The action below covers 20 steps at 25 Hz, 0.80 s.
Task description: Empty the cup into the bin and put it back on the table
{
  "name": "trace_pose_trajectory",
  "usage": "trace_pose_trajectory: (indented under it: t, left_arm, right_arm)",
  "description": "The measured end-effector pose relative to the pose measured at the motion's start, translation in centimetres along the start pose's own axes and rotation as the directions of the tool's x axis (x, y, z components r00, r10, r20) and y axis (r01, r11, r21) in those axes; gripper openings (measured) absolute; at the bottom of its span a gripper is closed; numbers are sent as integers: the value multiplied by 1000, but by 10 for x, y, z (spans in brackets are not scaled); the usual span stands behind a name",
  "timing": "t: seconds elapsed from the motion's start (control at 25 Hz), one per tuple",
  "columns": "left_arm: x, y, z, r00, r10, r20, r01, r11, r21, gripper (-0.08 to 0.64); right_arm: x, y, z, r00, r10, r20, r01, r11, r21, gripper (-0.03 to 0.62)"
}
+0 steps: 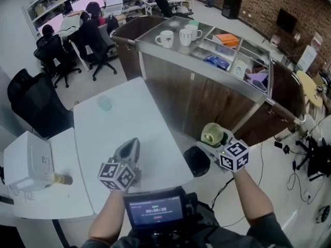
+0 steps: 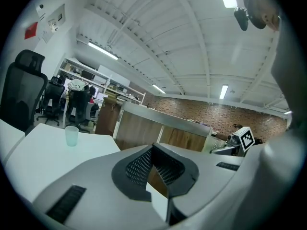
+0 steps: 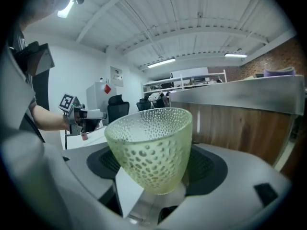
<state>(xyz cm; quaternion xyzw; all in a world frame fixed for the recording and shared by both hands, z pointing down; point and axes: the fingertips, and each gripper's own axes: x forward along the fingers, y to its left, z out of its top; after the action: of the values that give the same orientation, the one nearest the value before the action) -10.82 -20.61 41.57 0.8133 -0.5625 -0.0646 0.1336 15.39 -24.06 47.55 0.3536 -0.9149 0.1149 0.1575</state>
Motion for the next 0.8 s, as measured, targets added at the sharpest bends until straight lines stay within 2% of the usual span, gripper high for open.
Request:
trace_pose_trajectory:
  t: [0.2,0.36,0.52,0.64,0.8]
  left_arm:
    - [15,-13,-5,1000,-20,-23,21,1000,21,0]
    - [24,-24,-8,998,-38,-41,40,998,40,0]
    - [27,-35,-9,996,-72,-50,74,997,37,2]
    - [32,-42,-12,995,-82,-60,85,996,40,0]
    - [39,-59,-23,989,-124,-81,128,991,35,0]
  right_arm:
    - [-27,-46,-22,993,-114,-42,116,992,42,393]
    - [-50,-75,-36,977,-200,-79,203,979,35,393]
    - [-67,-104,-53,943,-291,-162,296,955,9,393]
    - [-73,-117,-65,920,-318,-229,317,948,-42,393]
    - [-88,-130,-80,875,-363,-319,339,932,-130,393]
